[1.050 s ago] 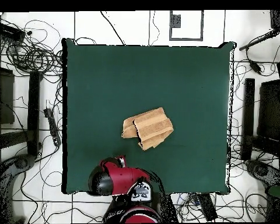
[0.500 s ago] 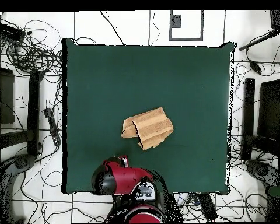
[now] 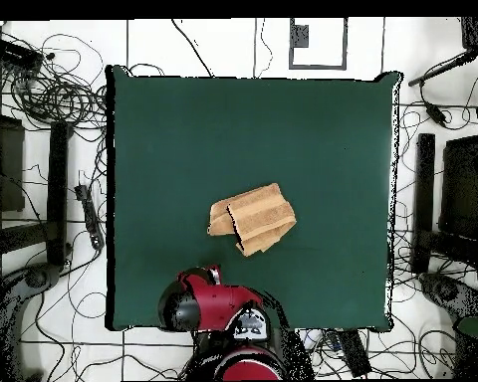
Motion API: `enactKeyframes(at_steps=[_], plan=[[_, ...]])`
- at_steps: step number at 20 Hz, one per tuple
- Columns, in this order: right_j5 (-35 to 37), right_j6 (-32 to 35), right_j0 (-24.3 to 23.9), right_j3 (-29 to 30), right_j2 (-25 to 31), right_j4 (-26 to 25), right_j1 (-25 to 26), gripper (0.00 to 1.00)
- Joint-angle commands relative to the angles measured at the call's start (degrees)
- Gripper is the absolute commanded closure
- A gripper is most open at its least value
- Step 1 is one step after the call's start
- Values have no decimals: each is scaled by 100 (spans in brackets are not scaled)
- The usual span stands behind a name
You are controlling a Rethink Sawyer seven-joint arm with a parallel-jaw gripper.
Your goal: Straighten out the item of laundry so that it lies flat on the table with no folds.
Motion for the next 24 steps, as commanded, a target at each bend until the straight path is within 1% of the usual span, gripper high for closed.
enactKeyframes(at_steps=[1,6,11,13,18,24], plan=[[-502,1079,-187,-696,387,136,337,0],[-900,1065,-261,-948,382,95,793,0],[-1066,1057,-257,-1089,356,56,1010,0],[-1073,1063,-247,-1068,343,33,1001,0],[-885,1033,-228,-956,307,16,782,0],[-686,956,-371,-780,360,-126,488,0]])
